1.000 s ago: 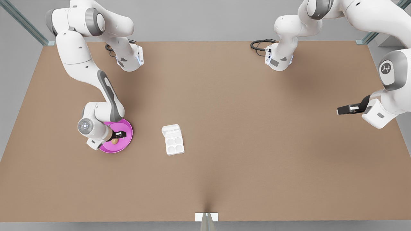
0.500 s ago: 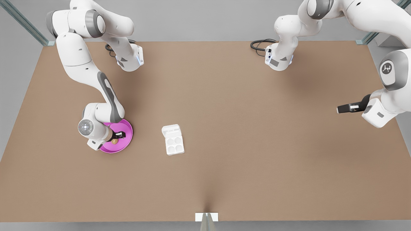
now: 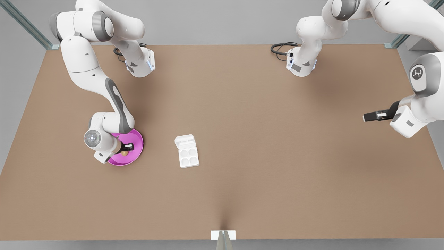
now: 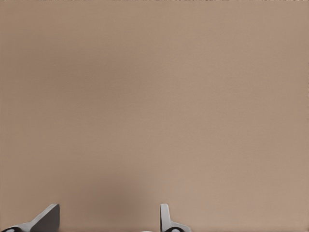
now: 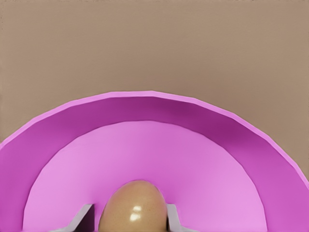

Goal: Pack egg into the box and close the box lid

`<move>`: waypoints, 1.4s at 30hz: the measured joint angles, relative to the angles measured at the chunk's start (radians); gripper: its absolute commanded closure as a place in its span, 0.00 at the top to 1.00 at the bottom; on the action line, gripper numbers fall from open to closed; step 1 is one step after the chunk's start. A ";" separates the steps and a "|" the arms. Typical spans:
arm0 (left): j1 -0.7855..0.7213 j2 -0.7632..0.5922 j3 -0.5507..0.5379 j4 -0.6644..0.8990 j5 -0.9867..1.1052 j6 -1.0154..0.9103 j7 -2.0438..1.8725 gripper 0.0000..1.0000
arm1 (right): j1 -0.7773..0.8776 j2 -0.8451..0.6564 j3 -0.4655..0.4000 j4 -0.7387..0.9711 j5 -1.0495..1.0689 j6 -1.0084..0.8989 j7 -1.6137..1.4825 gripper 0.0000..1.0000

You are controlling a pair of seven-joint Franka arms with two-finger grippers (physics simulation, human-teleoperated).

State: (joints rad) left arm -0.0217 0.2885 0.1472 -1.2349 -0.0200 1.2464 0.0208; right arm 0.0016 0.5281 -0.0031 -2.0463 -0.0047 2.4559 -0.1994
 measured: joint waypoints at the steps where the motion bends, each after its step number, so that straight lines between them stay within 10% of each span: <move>1: -0.001 0.000 0.000 0.000 0.000 0.001 -0.001 1.00 | 0.000 0.000 0.000 0.001 0.000 0.000 0.000 0.59; 42: -0.001 0.008 0.000 0.000 -0.003 -0.005 -0.001 1.00 | 0.009 0.010 0.000 0.015 0.002 0.014 0.000 0.55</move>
State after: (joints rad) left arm -0.0230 0.2961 0.1472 -1.2349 -0.0231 1.2410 0.0199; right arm 0.0107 0.5381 -0.0031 -2.0310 -0.0027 2.4697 -0.1997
